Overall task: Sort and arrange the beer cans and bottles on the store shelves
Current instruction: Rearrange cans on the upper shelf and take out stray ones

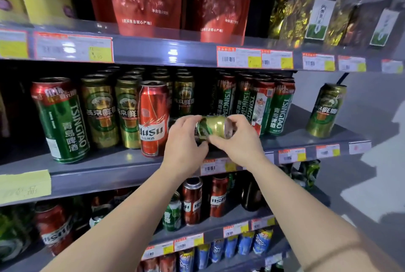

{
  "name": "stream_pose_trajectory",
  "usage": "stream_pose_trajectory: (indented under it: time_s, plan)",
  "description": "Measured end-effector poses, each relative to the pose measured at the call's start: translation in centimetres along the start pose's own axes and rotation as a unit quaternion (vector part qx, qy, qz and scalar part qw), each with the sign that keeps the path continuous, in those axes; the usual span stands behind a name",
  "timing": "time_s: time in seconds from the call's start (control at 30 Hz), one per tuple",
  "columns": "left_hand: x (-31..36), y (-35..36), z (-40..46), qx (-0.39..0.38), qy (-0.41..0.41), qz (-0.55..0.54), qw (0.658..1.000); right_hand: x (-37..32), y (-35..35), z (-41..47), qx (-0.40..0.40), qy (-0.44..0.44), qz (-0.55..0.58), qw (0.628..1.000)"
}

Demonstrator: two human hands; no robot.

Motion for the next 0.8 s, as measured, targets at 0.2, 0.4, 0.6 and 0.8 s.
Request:
stream_pose_trajectory:
  time_s: [0.2,0.4,0.6,0.8]
  plan:
    - [0.2,1.5,2.1,-0.020,-0.095,-0.019,0.995,-2.4,-3.0,3.1,0.052,-0.042,0.198,0.978]
    - [-0.8,2.7,2.7,0.013,-0.235,-0.052,0.971,-3.0,-3.9,6.0,-0.064,-0.053,0.141,0.986]
    - [-1.9,2.9,3.6,0.098,-0.313,-0.034,0.944,5.4,-7.1,2.8,0.041,-0.015,-0.148,0.988]
    - [-0.2,3.5,3.1,0.196,-0.301,-0.018,0.933,9.8,-6.2,3.1,-0.045,0.057,-0.144,0.987]
Point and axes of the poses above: each hand's wrist, its own z-axis towards the middle knuckle, its own y-axis out of the palm, x = y × z, the point moved 3 cm from there along z, towards the middle knuckle, and after that the axes turned 6 degrees about -x, right-handed, at the moved point
